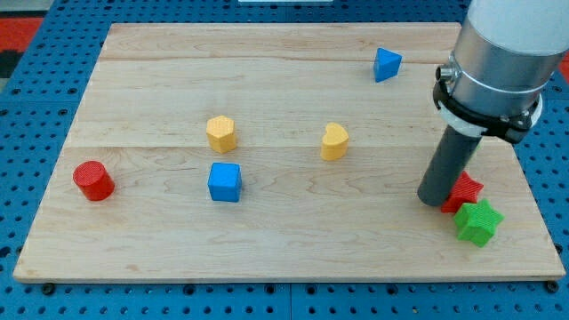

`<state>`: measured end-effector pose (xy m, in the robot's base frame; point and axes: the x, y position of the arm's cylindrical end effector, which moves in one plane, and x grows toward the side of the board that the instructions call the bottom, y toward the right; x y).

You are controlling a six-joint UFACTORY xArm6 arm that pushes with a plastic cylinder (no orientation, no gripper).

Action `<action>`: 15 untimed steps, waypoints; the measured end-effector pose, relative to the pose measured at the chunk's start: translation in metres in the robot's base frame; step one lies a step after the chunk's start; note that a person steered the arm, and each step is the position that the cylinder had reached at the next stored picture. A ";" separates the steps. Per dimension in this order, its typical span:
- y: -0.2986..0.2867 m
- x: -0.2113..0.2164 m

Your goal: Move the green circle into the red star

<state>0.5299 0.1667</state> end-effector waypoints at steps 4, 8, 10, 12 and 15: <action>-0.052 -0.104; 0.061 -0.128; 0.066 -0.106; 0.044 -0.091; 0.041 -0.076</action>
<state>0.4536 0.2079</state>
